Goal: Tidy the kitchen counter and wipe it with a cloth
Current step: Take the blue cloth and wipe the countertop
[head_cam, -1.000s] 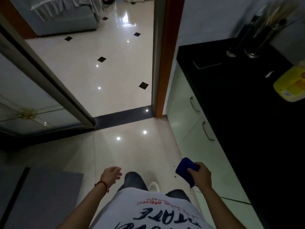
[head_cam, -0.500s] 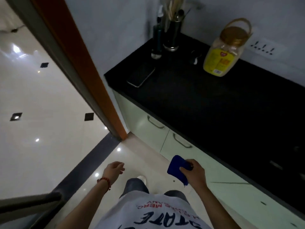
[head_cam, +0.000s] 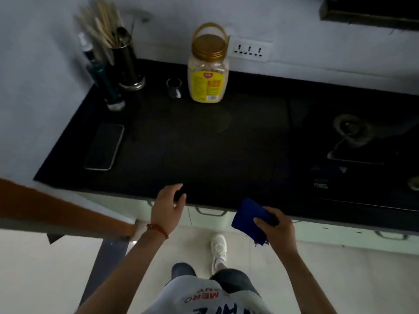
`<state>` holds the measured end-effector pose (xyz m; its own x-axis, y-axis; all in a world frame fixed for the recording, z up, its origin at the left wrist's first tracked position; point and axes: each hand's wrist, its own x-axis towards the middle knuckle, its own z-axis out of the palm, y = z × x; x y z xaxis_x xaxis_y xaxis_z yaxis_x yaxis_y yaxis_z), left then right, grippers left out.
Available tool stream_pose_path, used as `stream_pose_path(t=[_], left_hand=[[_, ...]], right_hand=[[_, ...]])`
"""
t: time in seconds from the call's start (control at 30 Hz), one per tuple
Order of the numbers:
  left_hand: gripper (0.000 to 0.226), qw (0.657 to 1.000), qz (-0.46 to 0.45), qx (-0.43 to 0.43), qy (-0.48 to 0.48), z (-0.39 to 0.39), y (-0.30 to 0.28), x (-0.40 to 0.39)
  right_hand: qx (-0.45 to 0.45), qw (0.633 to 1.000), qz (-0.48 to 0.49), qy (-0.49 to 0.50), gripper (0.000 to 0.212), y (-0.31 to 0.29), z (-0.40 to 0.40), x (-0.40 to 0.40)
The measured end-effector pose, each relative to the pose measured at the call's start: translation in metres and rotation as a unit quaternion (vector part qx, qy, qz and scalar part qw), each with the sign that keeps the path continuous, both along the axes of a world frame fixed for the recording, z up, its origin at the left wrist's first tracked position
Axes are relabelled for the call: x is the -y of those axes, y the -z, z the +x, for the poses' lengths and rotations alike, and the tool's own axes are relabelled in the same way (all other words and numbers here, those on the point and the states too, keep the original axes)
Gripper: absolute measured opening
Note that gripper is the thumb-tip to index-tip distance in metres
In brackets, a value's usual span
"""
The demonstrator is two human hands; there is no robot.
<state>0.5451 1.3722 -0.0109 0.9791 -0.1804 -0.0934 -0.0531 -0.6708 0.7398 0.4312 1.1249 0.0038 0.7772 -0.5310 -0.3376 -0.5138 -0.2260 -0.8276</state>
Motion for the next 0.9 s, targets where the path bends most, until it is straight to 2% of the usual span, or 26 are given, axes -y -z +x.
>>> stream_pose_path(t=[0.23, 0.47, 0.77, 0.9], left_hand=[[0.046, 0.991, 0.115, 0.038, 0.054, 0.077, 0.018, 0.060], [0.064, 0.957, 0.278, 0.030, 0.082, 0.120, 0.044, 0.086], [0.071, 0.946, 0.314, 0.013, 0.077, 0.125, 0.054, 0.085], [0.068, 0.947, 0.311, 0.009, 0.079, 0.126, 0.051, 0.085]], right_hand=[[0.042, 0.998, 0.038, 0.015, 0.028, -0.014, 0.084, 0.049], [0.027, 0.999, 0.034, 0.020, 0.033, -0.019, 0.192, 0.090], [0.032, 0.987, 0.153, 0.047, 0.042, -0.021, 0.343, 0.116], [0.043, 0.961, 0.259, 0.088, 0.041, -0.018, 0.401, 0.119]])
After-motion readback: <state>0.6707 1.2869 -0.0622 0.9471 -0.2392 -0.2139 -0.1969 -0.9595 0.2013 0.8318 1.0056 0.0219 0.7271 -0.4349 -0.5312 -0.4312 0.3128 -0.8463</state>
